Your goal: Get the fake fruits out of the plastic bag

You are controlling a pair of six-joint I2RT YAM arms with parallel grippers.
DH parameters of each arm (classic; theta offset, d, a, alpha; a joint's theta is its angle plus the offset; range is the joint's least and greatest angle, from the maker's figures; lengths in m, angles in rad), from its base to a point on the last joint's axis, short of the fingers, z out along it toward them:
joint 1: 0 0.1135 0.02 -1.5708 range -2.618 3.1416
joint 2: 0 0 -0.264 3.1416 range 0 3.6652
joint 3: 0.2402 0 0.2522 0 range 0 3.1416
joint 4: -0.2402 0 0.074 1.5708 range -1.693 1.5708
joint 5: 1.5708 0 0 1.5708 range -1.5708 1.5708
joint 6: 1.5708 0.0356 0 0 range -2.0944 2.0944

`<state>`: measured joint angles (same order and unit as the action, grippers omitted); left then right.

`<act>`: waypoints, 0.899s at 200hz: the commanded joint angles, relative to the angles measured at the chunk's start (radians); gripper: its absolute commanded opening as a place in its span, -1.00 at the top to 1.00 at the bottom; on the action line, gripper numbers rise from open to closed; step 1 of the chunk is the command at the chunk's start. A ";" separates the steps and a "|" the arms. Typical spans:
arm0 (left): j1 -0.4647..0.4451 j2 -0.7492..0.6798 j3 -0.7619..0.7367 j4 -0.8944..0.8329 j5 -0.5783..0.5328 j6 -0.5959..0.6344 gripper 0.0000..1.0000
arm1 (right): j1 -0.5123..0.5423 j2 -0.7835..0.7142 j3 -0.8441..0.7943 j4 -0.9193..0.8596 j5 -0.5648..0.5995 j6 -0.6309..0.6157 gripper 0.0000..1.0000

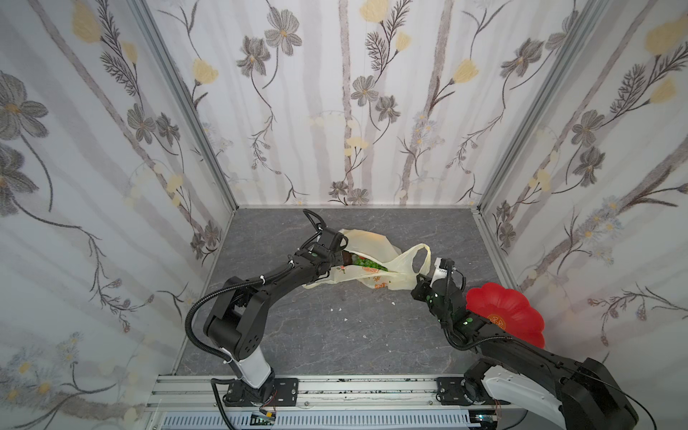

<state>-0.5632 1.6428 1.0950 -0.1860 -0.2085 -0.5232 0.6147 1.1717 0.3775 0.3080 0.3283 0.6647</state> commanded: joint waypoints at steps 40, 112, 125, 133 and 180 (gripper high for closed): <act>-0.049 -0.163 -0.112 0.069 0.015 0.005 1.00 | 0.000 -0.126 0.141 -0.297 0.012 -0.147 0.00; -0.054 -0.233 -0.150 0.069 0.026 0.019 1.00 | 0.199 -0.209 0.594 -0.901 0.257 -0.335 -0.73; -0.057 -0.237 -0.152 0.069 0.029 0.020 1.00 | 0.289 -0.172 0.628 -0.913 0.245 -0.347 -0.70; -0.056 -0.241 -0.153 0.069 0.030 0.022 1.00 | 0.328 -0.139 0.642 -0.907 0.244 -0.347 -0.69; -0.059 -0.251 -0.170 0.069 0.021 0.027 1.00 | 0.377 0.070 0.703 -0.803 0.145 -0.321 -0.62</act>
<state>-0.6209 1.3983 0.9340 -0.1421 -0.1749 -0.5030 0.9867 1.1767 1.0698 -0.5545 0.5182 0.3477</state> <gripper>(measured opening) 0.064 0.804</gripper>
